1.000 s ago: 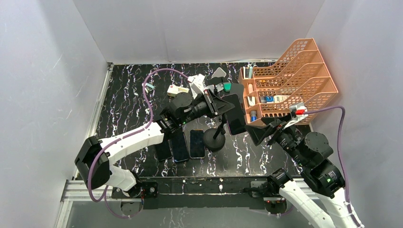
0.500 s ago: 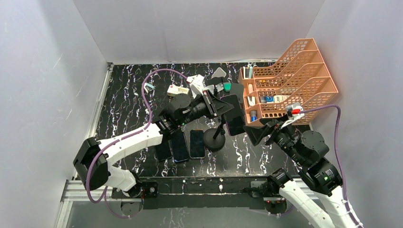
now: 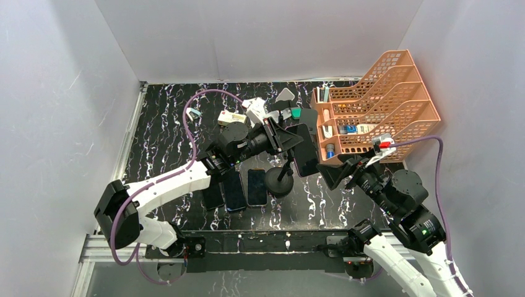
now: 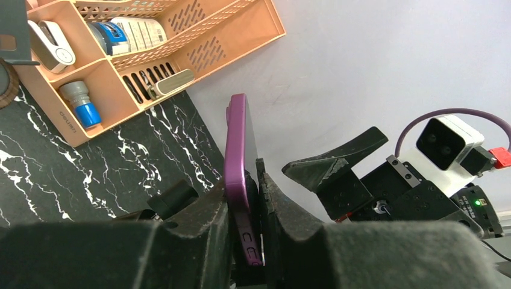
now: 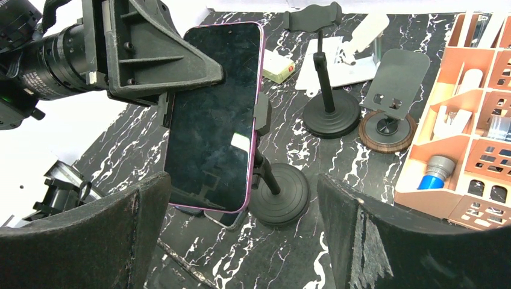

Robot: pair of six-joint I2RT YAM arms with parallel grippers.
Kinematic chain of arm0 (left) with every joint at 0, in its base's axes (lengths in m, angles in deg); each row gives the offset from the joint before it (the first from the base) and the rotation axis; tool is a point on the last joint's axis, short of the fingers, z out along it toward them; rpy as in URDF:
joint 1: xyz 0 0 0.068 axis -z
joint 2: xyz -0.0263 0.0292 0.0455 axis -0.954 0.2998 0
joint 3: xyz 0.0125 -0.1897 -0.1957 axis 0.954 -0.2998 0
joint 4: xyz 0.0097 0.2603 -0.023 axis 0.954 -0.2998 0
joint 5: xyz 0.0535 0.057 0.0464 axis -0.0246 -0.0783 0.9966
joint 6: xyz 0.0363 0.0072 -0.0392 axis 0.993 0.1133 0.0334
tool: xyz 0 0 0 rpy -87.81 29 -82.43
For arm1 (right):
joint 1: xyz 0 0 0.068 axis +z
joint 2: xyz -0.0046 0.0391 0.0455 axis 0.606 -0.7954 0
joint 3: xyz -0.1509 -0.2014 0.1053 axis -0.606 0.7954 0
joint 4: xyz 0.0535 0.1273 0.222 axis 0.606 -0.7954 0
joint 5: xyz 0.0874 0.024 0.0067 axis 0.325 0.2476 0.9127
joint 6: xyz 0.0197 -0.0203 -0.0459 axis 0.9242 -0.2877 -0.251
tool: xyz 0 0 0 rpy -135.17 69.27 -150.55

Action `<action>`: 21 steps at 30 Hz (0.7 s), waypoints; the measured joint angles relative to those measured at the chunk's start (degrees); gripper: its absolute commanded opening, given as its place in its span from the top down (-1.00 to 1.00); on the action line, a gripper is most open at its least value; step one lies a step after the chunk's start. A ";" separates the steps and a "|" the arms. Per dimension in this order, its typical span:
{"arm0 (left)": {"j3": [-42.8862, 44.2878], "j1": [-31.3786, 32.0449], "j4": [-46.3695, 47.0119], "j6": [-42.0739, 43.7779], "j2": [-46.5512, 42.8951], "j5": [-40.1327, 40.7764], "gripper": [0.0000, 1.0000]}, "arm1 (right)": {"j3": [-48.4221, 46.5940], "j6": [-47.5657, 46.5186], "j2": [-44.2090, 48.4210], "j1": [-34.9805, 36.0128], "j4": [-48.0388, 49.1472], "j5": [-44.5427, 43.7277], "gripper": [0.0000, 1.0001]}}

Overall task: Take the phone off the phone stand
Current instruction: Place the phone stand with the phone at the center of the board.

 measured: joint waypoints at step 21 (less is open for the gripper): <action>0.00 0.07 -1.75 0.55 -1.95 1.01 1.00 | -3.48 1.20 -4.55 0.00 -0.98 3.89 -0.95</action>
